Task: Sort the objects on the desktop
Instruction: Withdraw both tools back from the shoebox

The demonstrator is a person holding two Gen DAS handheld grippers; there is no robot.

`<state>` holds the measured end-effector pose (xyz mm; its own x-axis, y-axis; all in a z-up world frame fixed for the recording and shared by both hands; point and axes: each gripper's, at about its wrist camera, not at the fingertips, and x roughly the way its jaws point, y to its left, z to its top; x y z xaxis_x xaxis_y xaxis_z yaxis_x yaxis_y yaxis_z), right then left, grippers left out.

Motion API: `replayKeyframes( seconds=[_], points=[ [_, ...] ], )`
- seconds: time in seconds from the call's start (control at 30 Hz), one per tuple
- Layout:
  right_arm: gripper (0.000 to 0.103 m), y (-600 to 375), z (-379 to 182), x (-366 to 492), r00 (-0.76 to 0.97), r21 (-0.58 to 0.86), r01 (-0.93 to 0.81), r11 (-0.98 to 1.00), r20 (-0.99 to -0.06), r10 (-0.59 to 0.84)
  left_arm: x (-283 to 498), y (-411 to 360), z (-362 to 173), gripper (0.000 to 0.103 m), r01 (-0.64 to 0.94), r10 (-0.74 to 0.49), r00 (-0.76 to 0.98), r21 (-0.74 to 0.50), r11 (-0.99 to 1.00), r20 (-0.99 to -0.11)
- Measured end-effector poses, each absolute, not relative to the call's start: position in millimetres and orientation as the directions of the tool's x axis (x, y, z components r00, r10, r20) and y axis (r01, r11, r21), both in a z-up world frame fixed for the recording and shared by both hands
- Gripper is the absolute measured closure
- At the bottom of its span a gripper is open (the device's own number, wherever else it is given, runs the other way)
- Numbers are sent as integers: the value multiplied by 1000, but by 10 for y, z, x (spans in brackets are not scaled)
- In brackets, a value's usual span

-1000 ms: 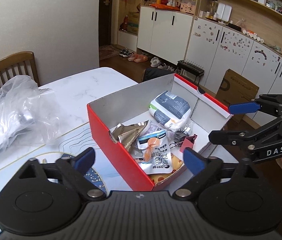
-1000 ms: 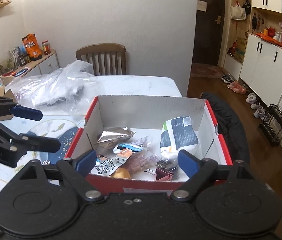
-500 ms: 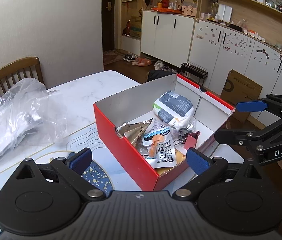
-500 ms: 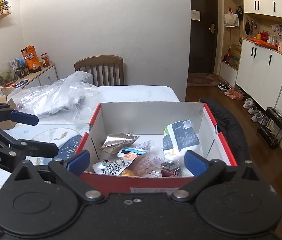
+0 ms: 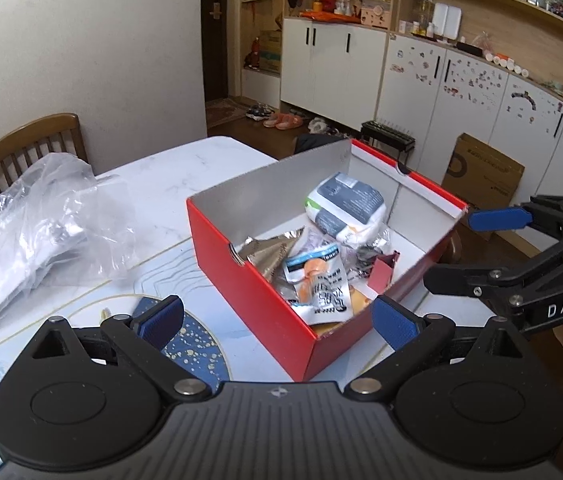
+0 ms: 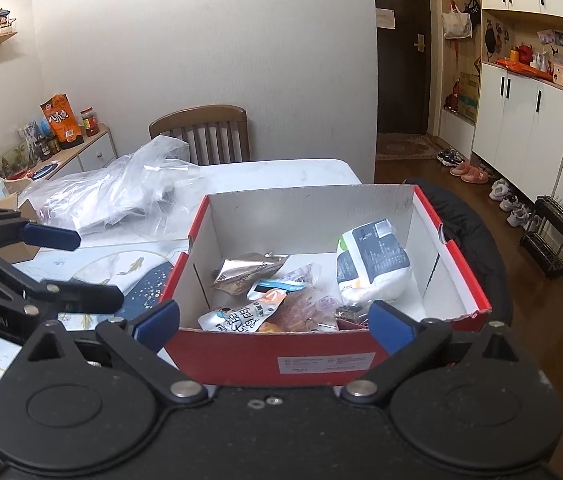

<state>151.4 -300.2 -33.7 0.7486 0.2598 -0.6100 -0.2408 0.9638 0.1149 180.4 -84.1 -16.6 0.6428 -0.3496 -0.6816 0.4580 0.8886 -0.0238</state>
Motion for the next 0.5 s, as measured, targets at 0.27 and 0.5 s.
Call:
replayKeyframes(
  seconds=[0.27,0.5],
  points=[
    [2,-2995,-348,1478,747,130,-231,964,-612,261,1780,-836,-195,2,459,-360,638,-40,888,-681],
    [2,-2982,-351,1471,744,132,-223,966,-617,256,1775,-815,-191,2,456,-359,632,-44,889,-686]
  ],
)
